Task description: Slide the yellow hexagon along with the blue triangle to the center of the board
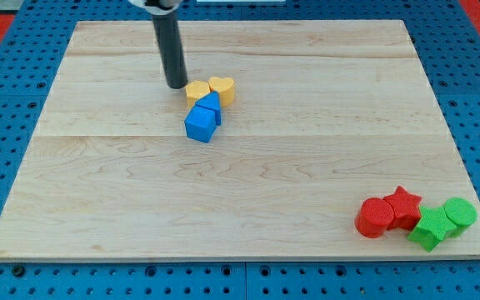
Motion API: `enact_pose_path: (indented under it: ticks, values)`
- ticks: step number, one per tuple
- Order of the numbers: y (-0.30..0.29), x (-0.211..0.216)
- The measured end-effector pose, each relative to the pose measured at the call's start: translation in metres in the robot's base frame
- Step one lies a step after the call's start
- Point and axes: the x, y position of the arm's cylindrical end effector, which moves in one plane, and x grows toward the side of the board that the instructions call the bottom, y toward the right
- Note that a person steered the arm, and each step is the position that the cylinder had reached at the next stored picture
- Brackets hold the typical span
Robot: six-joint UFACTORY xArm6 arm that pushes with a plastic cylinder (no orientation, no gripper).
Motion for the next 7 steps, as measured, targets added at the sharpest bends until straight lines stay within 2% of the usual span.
enact_pose_path:
  ticks: [3,5,6,7]
  values:
    - [0.065,0.043]
    - [0.087,0.059]
    - [0.083,0.059]
    - [0.050,0.045]
